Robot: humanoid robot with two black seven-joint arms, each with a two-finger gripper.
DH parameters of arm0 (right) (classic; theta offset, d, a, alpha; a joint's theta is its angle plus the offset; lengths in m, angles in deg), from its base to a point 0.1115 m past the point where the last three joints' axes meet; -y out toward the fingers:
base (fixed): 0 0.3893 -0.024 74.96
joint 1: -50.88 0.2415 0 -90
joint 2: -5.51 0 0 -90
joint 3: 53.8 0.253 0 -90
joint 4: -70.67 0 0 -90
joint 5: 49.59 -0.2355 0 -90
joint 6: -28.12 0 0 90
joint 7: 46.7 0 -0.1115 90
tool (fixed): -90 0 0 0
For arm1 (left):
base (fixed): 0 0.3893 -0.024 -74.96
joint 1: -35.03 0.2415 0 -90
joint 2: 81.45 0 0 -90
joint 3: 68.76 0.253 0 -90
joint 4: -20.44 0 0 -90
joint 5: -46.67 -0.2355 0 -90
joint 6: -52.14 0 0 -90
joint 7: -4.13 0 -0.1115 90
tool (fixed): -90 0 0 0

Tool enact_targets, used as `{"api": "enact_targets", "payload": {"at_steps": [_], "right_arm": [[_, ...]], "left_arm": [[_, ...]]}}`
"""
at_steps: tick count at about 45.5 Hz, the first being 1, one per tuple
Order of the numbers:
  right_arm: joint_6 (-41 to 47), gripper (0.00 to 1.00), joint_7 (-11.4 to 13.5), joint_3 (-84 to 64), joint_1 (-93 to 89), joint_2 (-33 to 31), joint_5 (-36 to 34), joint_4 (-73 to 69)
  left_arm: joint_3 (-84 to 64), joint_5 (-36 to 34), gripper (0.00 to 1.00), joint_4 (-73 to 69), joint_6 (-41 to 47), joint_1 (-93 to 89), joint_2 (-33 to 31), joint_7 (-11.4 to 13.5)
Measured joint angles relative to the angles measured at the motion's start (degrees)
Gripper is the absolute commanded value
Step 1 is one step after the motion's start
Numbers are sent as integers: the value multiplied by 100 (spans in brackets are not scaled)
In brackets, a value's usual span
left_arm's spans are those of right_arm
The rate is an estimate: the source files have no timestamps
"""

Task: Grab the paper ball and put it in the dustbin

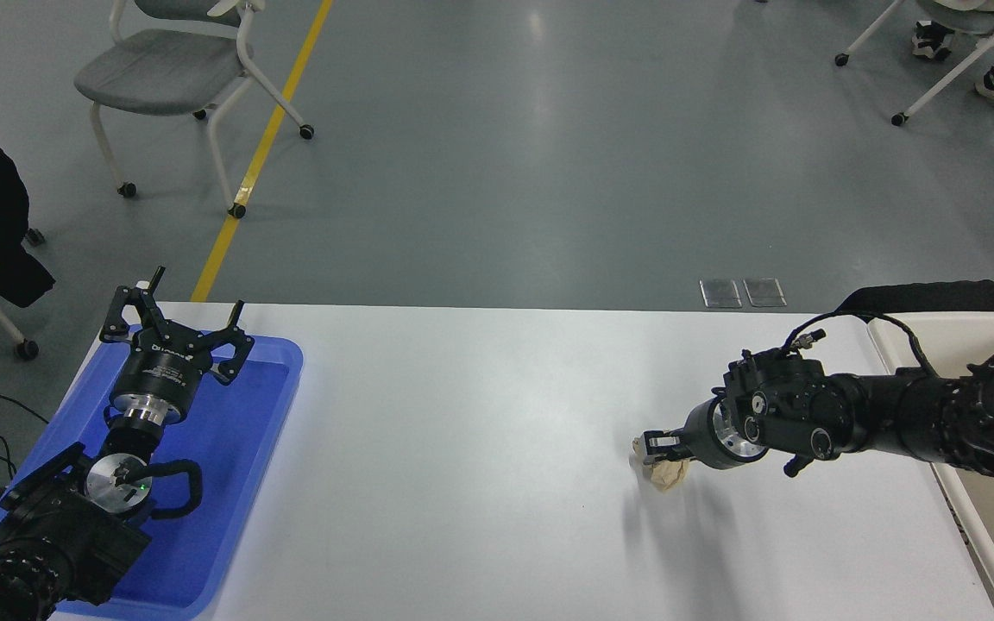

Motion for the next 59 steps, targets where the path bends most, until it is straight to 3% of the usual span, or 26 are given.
{"api": "enact_targets", "payload": {"at_steps": [16,30,47,59], "right_arm": [[650,0,-20,-1395,2841,-722,-472,-1910],[1414,0,-25,-2211,5142,-836,-979,-3162],[1701,0,0,-2680,5932,-873,-1121,-3488],[1729,0,14,-2856,5764,-1885,-683,-3287]], "left_arm": [[0,0,100,-3,0,11,9,0],[0,0,100,-1,0,16,16,0],[0,0,100,-5,0,18,17,0],[0,0,100,-6,0,19,18,0]]}}
